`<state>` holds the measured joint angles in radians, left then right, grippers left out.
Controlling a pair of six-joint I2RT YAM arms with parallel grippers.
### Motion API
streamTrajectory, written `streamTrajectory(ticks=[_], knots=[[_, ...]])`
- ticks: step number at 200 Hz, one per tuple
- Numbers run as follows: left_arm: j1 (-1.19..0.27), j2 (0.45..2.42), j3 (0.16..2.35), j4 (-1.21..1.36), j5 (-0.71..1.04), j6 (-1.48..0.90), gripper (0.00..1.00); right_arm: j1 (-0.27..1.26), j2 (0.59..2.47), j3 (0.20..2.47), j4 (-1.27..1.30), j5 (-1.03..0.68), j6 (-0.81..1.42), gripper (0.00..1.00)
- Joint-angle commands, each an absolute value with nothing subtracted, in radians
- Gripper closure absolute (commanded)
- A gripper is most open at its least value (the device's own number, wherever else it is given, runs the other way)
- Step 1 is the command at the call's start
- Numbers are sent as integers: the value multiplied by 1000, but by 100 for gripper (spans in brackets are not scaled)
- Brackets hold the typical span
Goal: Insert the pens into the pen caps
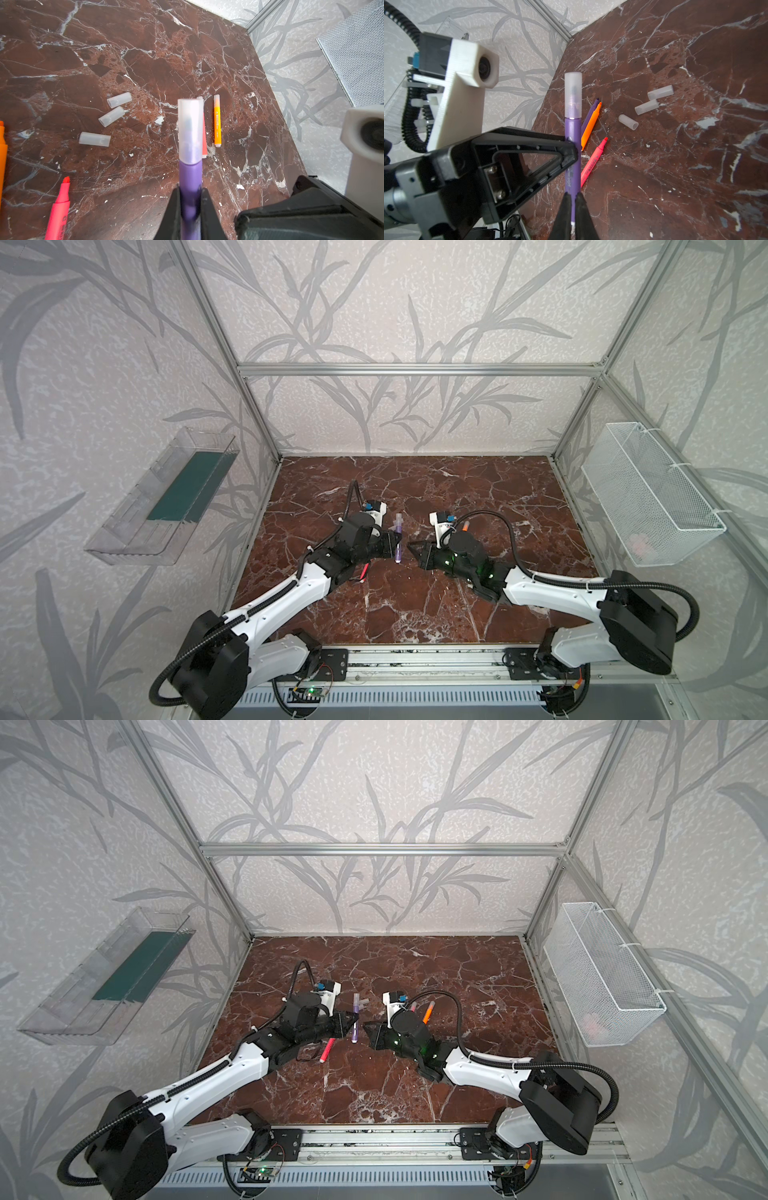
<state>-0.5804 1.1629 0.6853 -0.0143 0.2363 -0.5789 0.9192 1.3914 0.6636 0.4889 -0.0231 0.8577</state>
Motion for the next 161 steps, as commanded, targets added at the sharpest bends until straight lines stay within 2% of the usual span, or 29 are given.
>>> streamTrajectory(ticks=[1,32,71,120,161], knots=[[-583,1168,707,12,211,-584,100,910,1335,640,467,1,835,79],[-586,1224,736,-29,189,-580,100,901,1245,613,379,103,813,72],[-638,1429,857,-117,83,-578,100,865,1124,593,200,257,789,67],[-742,1761,1151,-292,-4,-551,100,782,1024,540,109,279,801,66],[-769,1929,1288,-323,-32,-558,100,764,975,516,86,291,787,64]])
